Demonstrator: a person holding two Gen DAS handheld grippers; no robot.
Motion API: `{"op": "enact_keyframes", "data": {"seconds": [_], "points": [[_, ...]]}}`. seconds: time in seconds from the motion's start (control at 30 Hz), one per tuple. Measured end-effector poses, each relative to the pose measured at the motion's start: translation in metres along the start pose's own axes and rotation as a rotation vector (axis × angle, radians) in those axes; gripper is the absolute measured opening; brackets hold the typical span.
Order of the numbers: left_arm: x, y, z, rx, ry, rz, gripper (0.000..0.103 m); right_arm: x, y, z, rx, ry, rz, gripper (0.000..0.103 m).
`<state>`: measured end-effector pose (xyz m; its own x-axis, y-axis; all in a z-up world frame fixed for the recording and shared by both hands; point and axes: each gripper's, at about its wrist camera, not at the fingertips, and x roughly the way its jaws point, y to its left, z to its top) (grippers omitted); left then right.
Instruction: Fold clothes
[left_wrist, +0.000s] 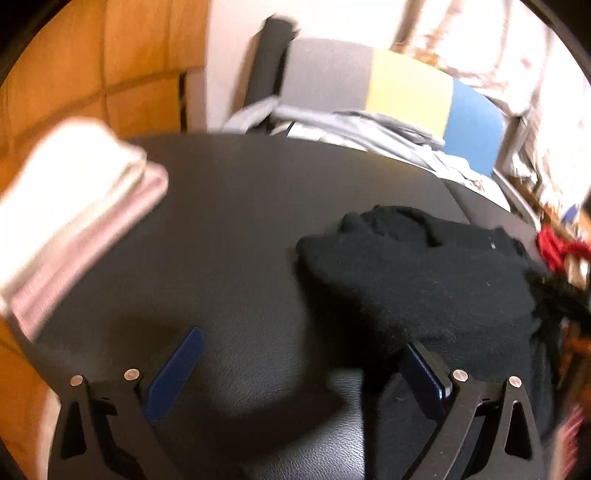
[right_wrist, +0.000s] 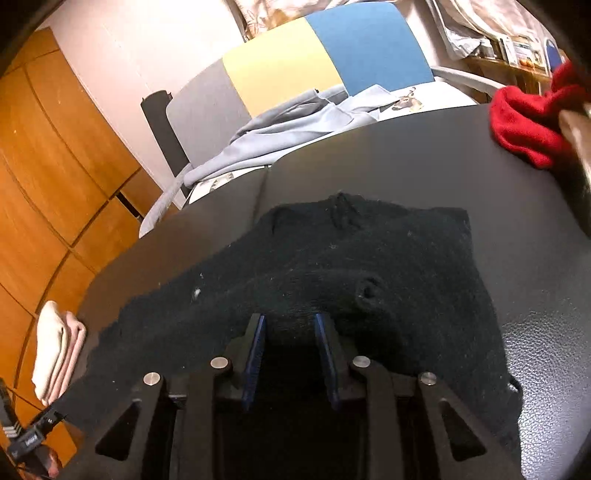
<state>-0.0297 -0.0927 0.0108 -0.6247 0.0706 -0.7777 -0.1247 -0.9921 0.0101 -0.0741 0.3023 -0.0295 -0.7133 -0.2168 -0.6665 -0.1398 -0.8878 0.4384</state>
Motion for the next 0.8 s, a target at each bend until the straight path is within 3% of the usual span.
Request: {"op": "enact_keyframes", "data": {"seconds": [0.1,0.2,0.3,0.33,0.37,0.47,0.5,0.53,0.57,0.63,0.7,0.77,0.8], "points": [[-0.012,-0.018,-0.002,0.129,-0.014,0.036,0.101,-0.005,-0.002,0.0,0.009,-0.009,0.009,0.027],[-0.009,-0.009,-0.029,0.275,0.012,0.151,0.099,-0.008,-0.004,-0.002,0.017,-0.015,0.021,0.027],[-0.017,0.035,-0.045,0.175,0.032,0.261,0.095,-0.008,-0.008,-0.004,0.032,-0.021,0.036,0.027],[-0.022,0.049,-0.043,0.104,0.027,0.266,0.089,-0.007,-0.008,-0.003,0.034,-0.022,0.035,0.027],[-0.029,0.059,-0.036,0.028,-0.004,0.228,0.088,-0.007,-0.008,-0.002,0.035,-0.023,0.035,0.027],[-0.038,0.051,-0.009,-0.075,-0.105,0.186,0.088,-0.006,-0.004,-0.002,0.02,-0.024,0.015,0.027],[-0.036,0.038,0.001,-0.078,-0.127,0.16,0.083,-0.006,-0.002,-0.002,0.014,-0.024,0.008,0.027],[-0.033,0.024,0.011,-0.08,-0.15,0.134,0.067,-0.006,-0.001,-0.003,0.006,-0.024,-0.001,0.027],[-0.03,0.008,0.016,-0.07,-0.153,0.099,0.06,-0.007,0.001,-0.003,-0.002,-0.024,-0.01,0.027],[-0.012,-0.023,0.026,-0.033,-0.133,0.016,0.057,-0.006,0.004,-0.003,-0.011,-0.024,-0.022,0.027],[0.012,-0.051,0.028,0.017,-0.092,-0.004,0.057,-0.006,0.005,-0.003,-0.014,-0.017,-0.027,0.027],[0.043,-0.076,0.026,0.101,-0.03,0.101,0.059,-0.005,0.009,-0.002,-0.034,-0.003,-0.045,0.027],[0.047,-0.08,0.027,0.131,-0.053,0.138,0.061,-0.003,0.014,-0.002,-0.067,0.007,-0.071,0.027]]}}
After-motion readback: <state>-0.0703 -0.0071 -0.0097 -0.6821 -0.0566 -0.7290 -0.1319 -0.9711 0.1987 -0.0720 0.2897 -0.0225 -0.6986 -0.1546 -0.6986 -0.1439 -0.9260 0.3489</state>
